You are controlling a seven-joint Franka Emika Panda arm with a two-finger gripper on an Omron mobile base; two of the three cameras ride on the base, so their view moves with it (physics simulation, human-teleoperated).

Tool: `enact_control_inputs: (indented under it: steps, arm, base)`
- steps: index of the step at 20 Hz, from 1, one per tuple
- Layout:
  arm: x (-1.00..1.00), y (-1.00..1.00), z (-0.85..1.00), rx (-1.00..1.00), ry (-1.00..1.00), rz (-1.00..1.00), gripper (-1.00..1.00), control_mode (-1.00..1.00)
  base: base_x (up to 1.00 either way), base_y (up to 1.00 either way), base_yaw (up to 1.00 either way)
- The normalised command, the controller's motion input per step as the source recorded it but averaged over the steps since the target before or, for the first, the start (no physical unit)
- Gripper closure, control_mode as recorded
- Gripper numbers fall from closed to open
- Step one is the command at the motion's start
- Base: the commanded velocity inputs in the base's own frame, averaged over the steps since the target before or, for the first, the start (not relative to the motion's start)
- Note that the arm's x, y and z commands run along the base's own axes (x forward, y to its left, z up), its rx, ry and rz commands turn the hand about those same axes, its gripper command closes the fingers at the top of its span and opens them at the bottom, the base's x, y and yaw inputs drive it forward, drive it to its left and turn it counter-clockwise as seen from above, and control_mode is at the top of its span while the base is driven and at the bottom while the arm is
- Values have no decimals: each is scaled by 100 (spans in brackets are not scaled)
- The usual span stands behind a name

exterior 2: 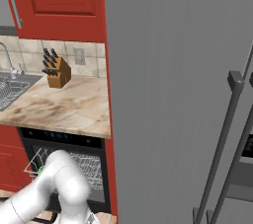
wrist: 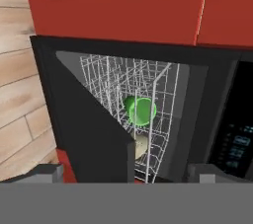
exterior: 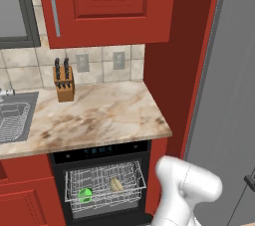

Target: Pick up the cup and bowl from the counter, place them in the dishwasher, and close the dishwasher door.

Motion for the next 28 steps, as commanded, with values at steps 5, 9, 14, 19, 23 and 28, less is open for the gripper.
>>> enact_control_inputs:
  steps: [5, 9, 14, 19, 23, 28]
  arm:
    - [-46, 0, -84, -39, -31, 2, -100, -100]
    - [-14, -1, -70, -31, -30, 1, -100, -100]
    - [0, 0, -75, -29, -25, 0, -100, -100]
    - [0, 0, -87, -25, -22, 2, -100, -100]
    - [0, 14, -100, -25, -20, 2, -100, -100]
    - [0, 22, -100, -26, -18, 2, -100, -100]
  base:
    - [0, 0, 0]
    - [0, 0, 0]
    - [0, 0, 0]
    - [0, 0, 0]
    - [0, 0, 0]
    - [0, 0, 0]
